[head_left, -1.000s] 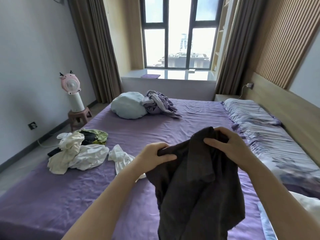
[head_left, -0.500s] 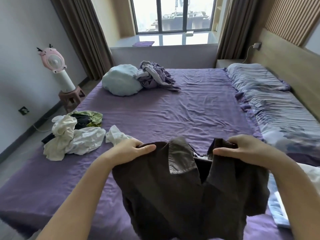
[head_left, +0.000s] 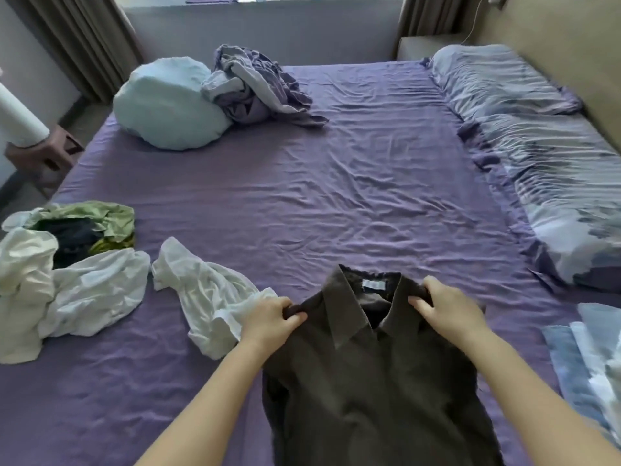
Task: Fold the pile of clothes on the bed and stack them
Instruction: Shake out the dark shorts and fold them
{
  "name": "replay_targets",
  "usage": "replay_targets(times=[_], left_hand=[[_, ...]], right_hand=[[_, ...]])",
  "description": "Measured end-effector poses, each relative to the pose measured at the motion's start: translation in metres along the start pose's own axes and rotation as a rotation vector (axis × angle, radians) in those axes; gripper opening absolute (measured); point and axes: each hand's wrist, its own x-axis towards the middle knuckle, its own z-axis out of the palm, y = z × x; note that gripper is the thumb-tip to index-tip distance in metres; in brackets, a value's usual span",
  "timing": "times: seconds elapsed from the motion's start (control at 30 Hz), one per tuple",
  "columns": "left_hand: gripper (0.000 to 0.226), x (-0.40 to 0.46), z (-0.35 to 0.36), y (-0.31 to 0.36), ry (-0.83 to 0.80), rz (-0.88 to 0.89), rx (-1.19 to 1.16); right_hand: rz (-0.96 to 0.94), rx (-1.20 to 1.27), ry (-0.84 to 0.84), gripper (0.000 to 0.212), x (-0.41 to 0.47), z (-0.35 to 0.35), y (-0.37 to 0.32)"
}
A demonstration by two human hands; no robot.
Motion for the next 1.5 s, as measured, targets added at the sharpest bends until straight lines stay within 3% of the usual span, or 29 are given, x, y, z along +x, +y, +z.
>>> replay_targets(times=[0.1,0.37,0.67,0.77,0.87,0.97,1.07,1.13,1.2,1.27,1.33,1.5], left_hand=[[0.028,0.037,0.024,-0.013,-0.047,0.023,0.024],[0.024,0.105,0.061,-0.036,0.012,0.014,0.094],[0.026,0.178,0.078,-0.030,0.164,-0.088,0.194],[0.030,0.198,0.091,-0.024,0.050,-0.149,0.335],[0.053,0.212,0.111,-0.007,-0.083,-0.193,0.324],[0.060,0.227,0.131,0.016,-0.074,-0.156,0.265],[0.063,0.249,0.148,0.039,-0.086,-0.134,0.274],[0.065,0.267,0.156,0.053,-0.153,-0.228,0.131],[0.064,0.285,0.160,0.059,-0.211,-0.350,0.035],[0.050,0.300,0.160,0.057,-0.285,-0.385,0.131],[0.029,0.311,0.155,0.054,-0.312,-0.348,0.174],[0.019,0.330,0.152,0.061,0.008,-0.278,0.189]], right_hand=[[0.075,-0.043,-0.066,0.012,0.023,0.034,0.013],[0.042,-0.319,0.127,0.031,0.076,0.067,0.039],[-0.065,-0.169,0.345,0.022,0.175,0.062,0.034],[-0.048,-0.055,0.131,0.028,0.209,0.078,0.043],[-0.049,0.017,-0.142,0.048,0.222,0.098,0.064],[-0.007,0.153,-0.121,0.063,0.225,0.101,0.090],[0.019,0.213,-0.207,0.074,0.229,0.096,0.120],[-0.049,0.177,-0.312,0.077,0.231,0.094,0.137],[-0.084,0.194,-0.375,0.064,0.235,0.093,0.149],[-0.061,0.195,-0.323,0.043,0.238,0.090,0.155],[-0.045,0.043,-0.168,0.041,0.242,0.088,0.161],[0.046,-0.255,0.095,0.052,0.263,0.088,0.162]])
